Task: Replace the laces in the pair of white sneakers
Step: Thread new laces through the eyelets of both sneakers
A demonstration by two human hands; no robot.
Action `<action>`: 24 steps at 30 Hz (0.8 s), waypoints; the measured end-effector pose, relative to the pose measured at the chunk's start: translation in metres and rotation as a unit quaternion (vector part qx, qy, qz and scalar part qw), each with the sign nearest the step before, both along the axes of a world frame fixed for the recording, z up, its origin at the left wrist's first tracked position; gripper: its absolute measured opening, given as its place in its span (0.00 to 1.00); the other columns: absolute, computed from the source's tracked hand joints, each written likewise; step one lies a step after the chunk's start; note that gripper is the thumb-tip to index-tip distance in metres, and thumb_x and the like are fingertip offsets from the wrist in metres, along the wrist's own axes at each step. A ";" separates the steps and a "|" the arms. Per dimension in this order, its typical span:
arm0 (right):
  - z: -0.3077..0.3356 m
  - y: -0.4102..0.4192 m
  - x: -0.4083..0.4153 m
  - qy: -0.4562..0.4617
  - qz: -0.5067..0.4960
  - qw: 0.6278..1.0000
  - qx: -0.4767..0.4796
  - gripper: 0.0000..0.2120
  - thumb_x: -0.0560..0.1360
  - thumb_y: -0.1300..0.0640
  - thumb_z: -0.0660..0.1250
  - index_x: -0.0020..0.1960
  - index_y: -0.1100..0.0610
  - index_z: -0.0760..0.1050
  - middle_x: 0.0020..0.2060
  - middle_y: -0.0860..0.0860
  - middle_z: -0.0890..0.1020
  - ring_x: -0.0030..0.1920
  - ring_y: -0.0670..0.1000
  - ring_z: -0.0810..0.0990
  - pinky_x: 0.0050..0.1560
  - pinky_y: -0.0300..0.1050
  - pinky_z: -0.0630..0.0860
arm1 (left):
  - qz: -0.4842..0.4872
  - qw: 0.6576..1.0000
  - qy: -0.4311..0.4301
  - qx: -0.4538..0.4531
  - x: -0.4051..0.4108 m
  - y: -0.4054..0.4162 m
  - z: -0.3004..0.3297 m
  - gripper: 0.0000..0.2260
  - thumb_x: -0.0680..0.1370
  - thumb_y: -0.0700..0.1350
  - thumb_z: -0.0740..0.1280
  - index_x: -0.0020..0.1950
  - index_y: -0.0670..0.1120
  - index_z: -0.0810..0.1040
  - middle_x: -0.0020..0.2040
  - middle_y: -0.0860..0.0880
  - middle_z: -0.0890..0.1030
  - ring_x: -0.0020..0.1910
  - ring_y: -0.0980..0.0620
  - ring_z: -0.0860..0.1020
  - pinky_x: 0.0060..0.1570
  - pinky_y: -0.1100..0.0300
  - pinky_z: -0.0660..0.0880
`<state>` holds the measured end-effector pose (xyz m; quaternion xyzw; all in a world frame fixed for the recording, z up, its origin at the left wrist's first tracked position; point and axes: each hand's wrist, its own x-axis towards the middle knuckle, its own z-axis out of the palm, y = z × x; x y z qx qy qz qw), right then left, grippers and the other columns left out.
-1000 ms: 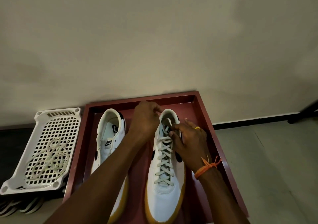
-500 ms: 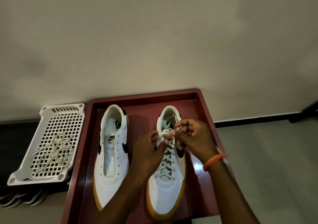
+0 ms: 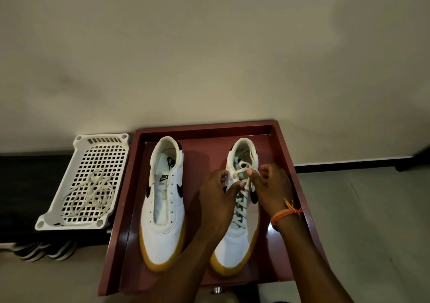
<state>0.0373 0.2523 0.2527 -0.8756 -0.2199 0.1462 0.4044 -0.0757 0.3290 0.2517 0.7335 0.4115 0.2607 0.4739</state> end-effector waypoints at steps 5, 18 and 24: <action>0.005 -0.001 -0.002 0.023 -0.013 0.999 0.041 0.14 0.78 0.43 0.63 0.50 0.54 0.76 0.44 0.52 0.82 0.43 0.51 0.81 0.43 0.52 0.81 | -0.017 0.999 0.010 -0.047 0.014 -0.001 0.003 0.13 0.73 0.53 0.75 0.55 0.52 0.79 0.48 0.58 0.80 0.47 0.61 0.79 0.40 0.77 0.71; 0.001 -0.014 0.000 0.026 0.088 0.996 -0.009 0.59 0.57 0.58 0.84 0.78 0.52 0.52 0.68 0.51 0.72 0.66 0.52 0.74 0.63 0.52 0.75 | -0.122 0.972 -0.015 -0.199 0.007 0.014 -0.013 0.19 0.78 0.29 0.60 0.65 0.44 0.77 0.59 0.48 0.81 0.57 0.54 0.79 0.58 0.62 0.76; 0.007 -0.024 0.016 0.036 0.070 0.997 0.003 0.57 0.63 0.64 0.79 0.80 0.54 0.45 0.74 0.53 0.66 0.71 0.54 0.68 0.65 0.46 0.71 | -0.164 0.955 -0.011 -0.246 0.022 0.007 -0.008 0.20 0.79 0.30 0.60 0.67 0.46 0.76 0.57 0.51 0.81 0.55 0.56 0.79 0.57 0.63 0.77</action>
